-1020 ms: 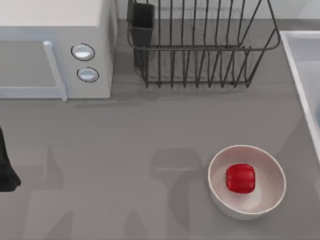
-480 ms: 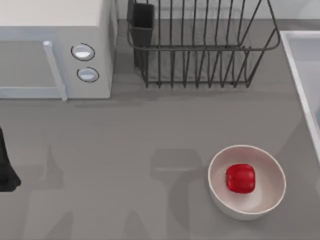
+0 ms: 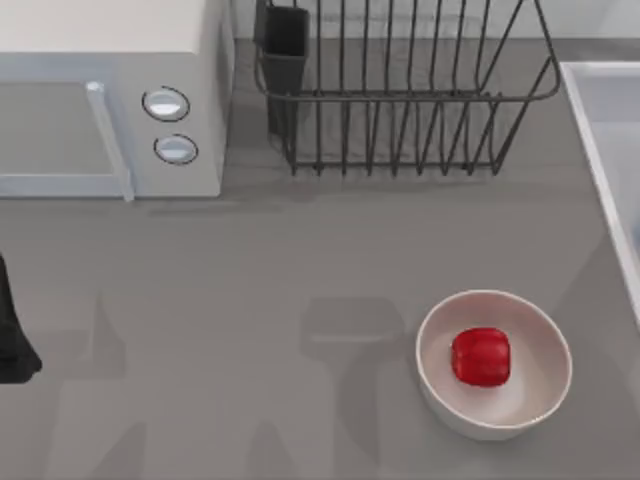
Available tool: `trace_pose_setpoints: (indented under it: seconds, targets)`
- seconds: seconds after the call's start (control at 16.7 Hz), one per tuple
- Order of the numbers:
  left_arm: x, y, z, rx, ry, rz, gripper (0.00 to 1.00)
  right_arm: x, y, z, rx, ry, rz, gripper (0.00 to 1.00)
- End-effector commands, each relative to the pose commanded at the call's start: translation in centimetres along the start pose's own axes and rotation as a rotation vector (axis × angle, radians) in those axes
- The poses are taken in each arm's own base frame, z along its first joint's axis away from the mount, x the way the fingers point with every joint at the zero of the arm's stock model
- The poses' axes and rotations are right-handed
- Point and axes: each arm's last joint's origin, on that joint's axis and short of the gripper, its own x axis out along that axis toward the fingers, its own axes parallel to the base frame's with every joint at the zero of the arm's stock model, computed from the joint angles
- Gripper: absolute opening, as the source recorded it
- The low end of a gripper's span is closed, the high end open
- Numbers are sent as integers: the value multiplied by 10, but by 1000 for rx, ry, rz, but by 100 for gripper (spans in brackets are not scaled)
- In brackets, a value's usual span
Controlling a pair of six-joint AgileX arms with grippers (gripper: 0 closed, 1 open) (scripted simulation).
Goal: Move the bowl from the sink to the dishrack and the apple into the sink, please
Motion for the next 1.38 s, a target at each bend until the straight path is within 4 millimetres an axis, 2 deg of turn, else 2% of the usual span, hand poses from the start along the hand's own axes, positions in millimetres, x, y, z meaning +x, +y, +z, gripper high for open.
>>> trace_pose_setpoints:
  seconds: [0.18, 0.36, 0.54, 0.66, 0.84, 0.96, 1.08, 1.38]
  targets:
    - [0, 0, 0, 0, 0, 0, 100, -47, -17, -16, 0, -5, -4, 0]
    - [0, 0, 0, 0, 0, 0, 100, -113, -34, -51, -4, 3, -2, 0]
    - [0, 0, 0, 0, 0, 0, 100, -189, -40, -105, -4, 12, 1, 0]
    - [0, 0, 0, 0, 0, 0, 100, -234, -35, -148, -4, 15, 2, 0]
    - [0, 0, 0, 0, 0, 0, 100, -285, -18, -208, -3, 8, -2, 0]
    - [0, 0, 0, 0, 0, 0, 100, -304, -6, -238, -2, 5, -2, 0]
    - [0, 0, 0, 0, 0, 0, 100, -314, 2, -256, -2, 3, 1, 0]
    - [0, 0, 0, 0, 0, 0, 100, -317, 5, -263, -2, 2, 2, 0]
